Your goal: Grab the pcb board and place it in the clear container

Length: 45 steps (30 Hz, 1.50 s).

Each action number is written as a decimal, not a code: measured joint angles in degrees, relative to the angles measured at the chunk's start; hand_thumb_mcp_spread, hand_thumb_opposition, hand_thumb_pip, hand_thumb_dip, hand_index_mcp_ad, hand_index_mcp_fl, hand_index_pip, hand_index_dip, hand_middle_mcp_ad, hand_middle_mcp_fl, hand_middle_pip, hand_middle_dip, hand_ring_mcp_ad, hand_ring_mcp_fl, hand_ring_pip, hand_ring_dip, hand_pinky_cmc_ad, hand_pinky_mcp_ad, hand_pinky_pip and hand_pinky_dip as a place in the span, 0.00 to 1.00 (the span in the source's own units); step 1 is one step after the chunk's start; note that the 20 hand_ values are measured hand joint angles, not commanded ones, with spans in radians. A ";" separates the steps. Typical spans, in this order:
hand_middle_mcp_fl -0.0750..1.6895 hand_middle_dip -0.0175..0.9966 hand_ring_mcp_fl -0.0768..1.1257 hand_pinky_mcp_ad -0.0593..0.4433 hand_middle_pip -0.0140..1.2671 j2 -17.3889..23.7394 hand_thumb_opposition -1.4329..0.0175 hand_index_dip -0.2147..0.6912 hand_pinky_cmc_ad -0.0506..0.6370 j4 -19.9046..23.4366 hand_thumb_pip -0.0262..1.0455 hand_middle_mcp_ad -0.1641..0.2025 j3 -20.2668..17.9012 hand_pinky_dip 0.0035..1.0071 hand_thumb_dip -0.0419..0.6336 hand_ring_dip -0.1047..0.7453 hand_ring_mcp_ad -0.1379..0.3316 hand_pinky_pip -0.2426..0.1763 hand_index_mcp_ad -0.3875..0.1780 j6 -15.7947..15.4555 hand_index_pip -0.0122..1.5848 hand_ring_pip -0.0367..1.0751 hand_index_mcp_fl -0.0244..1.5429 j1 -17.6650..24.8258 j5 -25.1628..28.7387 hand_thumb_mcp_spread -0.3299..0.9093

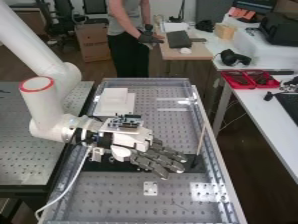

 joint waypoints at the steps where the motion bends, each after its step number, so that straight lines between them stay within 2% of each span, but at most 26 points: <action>1: 0.04 0.14 0.06 0.52 0.13 0.00 0.39 0.30 0.53 0.05 0.83 0.65 0.00 0.56 0.44 0.14 0.81 0.37 0.51 0.03 0.99 0.13 0.15 -0.01 0.00 0.62; 9: 0.04 0.14 0.06 0.49 0.13 0.18 0.39 0.30 0.52 -0.29 0.83 0.64 0.21 0.56 0.44 0.14 0.79 0.37 0.51 0.37 0.99 0.13 0.16 -0.18 -0.34 0.62; 28: 0.04 0.14 0.06 0.48 0.13 -0.24 0.39 0.29 0.53 -0.56 0.84 0.65 0.42 0.56 0.44 0.14 0.78 0.36 0.51 0.73 0.99 0.13 0.15 -0.29 -0.33 0.62; 34: 0.04 0.14 0.06 0.49 0.13 -0.18 0.39 0.28 0.52 0.57 0.84 0.65 -0.01 0.58 0.44 0.14 0.79 0.36 0.51 1.25 0.98 0.14 0.19 -0.39 -0.49 0.62; 45: 0.07 0.14 0.06 0.48 0.13 0.05 0.36 0.25 0.52 1.91 0.75 0.65 -0.42 0.55 0.45 0.15 0.78 0.36 0.52 2.38 0.95 0.12 0.28 -0.45 -0.48 0.63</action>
